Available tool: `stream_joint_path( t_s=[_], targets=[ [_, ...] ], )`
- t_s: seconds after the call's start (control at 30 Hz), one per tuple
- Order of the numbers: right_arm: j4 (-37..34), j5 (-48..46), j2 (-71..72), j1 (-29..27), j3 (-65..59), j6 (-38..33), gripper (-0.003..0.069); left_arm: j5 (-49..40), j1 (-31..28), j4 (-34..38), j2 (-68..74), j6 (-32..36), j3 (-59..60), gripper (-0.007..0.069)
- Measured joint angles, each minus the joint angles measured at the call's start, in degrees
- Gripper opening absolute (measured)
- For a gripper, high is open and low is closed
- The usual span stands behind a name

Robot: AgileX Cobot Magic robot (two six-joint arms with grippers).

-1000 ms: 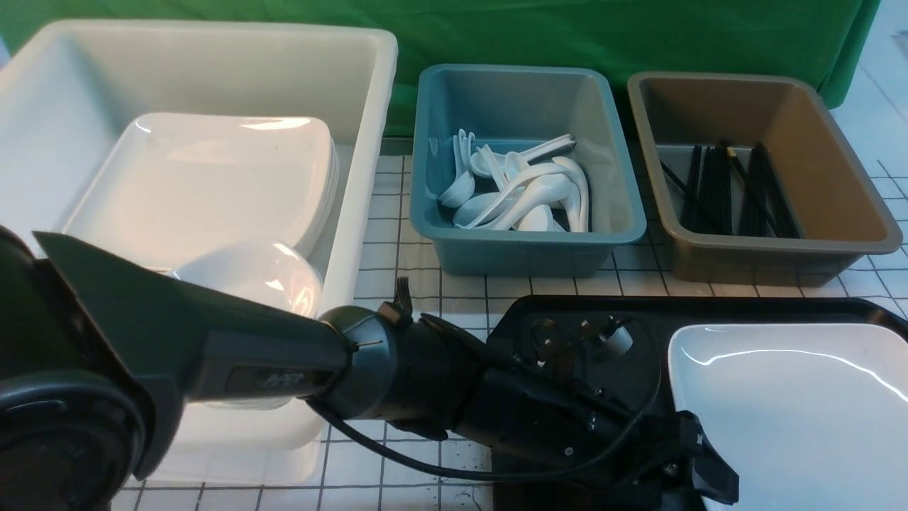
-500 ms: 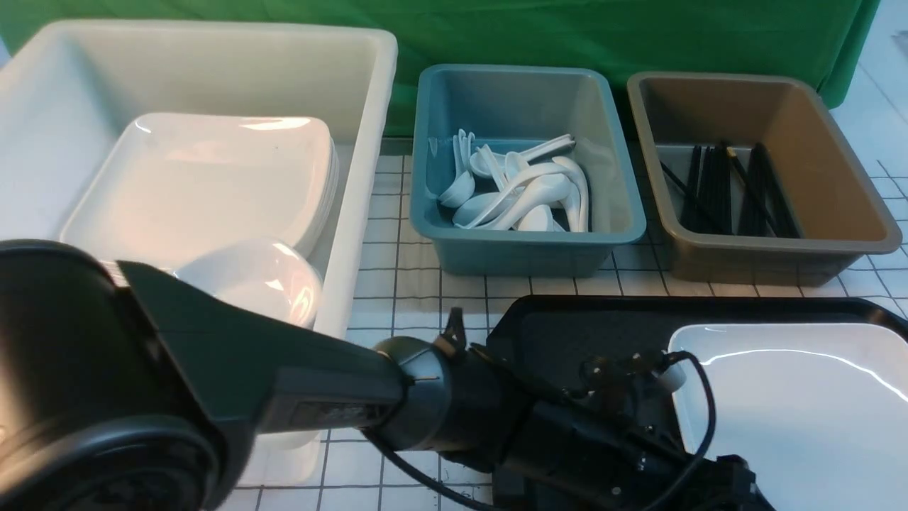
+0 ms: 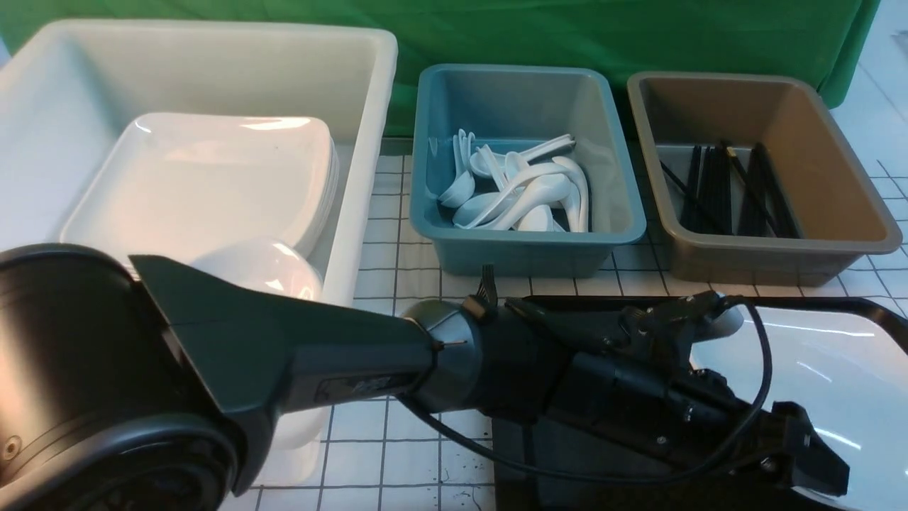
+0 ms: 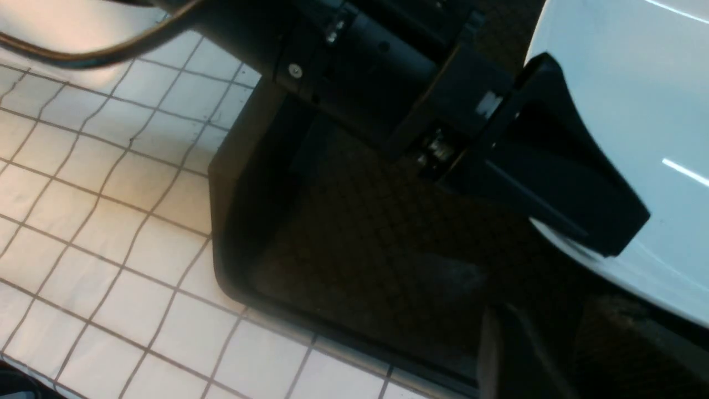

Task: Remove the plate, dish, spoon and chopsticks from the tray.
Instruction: Use the left arm to grab a plate from the dinner plate, then use the left arm to put the plate into the large storage box on the left

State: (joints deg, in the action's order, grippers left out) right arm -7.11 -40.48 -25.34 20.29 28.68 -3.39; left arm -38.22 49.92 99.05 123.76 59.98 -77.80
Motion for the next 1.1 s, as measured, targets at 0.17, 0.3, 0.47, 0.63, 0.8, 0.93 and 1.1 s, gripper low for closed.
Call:
stream_joint_path(
  t_s=[0.17, 0.3, 0.47, 0.63, 0.8, 0.93, 1.1],
  targets=[
    [0.0, 0.0, 0.0, 0.0, 0.0, 0.1, 0.024, 1.4, 0.0, 0.0, 1.0, 0.1, 0.0, 0.0465],
    [0.0, 0.0, 0.0, 0.0, 0.0, 0.1, 0.024, 1.8, 0.0, 0.1, 2.2, -2.2, 0.0, 0.0263],
    [0.0, 0.0, 0.0, 0.0, 0.0, 0.1, 0.024, 2.7, -0.1, 0.0, 2.0, -3.3, 0.0, 0.0053],
    [0.0, -0.1, 0.0, 0.0, 0.8, 0.1, 0.024, 0.8, -0.6, -5.5, -2.4, -6.4, 0.0, 0.0014],
    [0.0, -1.8, 0.0, 0.0, 6.4, -0.5, 0.0215, -0.4, -4.1, -13.0, -9.7, -11.2, 0.0, 0.0014],
    [0.0, -3.2, 0.1, 0.0, 11.1, -2.4, 0.0076, -1.2, -8.6, -17.9, -16.3, -15.3, 0.0, 0.0014],
    [0.1, -3.6, 0.1, 0.0, 13.4, -3.3, 0.003, -3.4, -15.1, -21.2, -22.7, -18.4, 0.0, 0.0014]
  ],
)
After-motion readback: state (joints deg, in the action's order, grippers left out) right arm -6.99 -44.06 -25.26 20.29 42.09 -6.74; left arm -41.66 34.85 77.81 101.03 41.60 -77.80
